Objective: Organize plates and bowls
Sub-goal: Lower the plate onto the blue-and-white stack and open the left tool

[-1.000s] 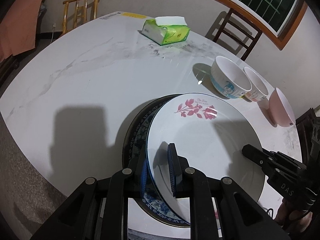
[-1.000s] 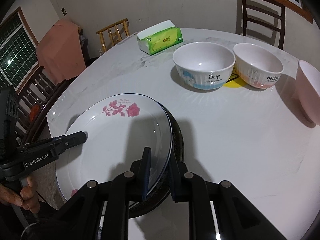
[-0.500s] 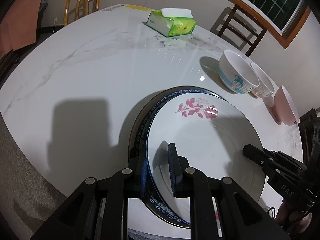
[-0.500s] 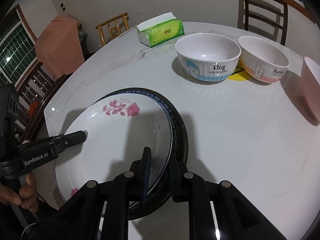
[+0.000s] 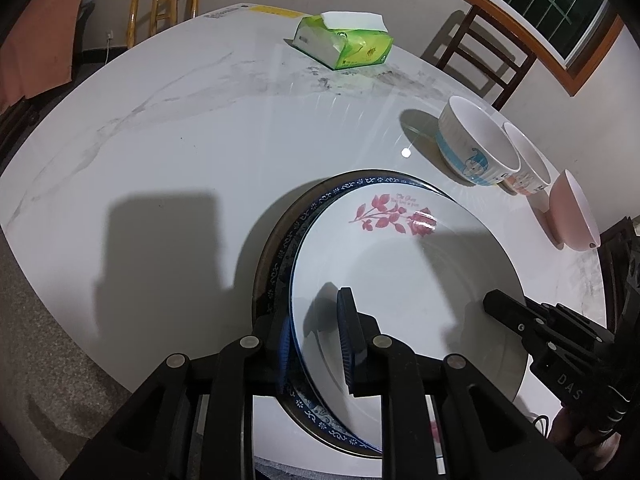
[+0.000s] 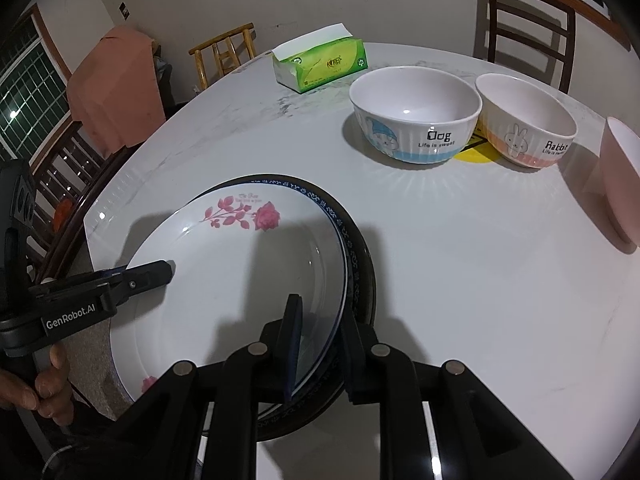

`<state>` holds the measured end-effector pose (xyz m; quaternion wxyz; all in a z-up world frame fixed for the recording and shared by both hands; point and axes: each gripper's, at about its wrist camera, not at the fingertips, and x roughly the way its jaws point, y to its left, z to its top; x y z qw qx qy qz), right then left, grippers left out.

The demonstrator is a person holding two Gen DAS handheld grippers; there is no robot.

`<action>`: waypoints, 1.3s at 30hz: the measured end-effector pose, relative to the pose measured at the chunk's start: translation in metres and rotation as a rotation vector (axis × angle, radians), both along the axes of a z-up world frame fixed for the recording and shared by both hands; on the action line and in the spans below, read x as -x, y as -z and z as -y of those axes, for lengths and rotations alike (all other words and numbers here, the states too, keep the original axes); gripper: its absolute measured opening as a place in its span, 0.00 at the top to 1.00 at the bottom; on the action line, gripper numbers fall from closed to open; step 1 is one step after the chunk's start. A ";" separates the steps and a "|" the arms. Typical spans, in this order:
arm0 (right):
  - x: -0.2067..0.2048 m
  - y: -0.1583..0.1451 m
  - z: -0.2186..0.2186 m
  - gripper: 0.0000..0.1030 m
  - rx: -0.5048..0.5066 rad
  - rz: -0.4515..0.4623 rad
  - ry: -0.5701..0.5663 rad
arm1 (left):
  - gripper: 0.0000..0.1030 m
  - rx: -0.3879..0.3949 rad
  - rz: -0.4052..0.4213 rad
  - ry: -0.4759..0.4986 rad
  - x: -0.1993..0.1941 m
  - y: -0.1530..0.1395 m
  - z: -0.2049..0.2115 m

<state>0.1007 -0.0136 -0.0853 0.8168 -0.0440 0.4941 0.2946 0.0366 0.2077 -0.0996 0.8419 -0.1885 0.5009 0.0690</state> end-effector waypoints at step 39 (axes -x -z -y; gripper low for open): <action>0.014 -0.022 -0.003 0.70 0.093 0.103 0.004 | 0.62 -0.121 0.046 -0.021 0.000 -0.022 0.011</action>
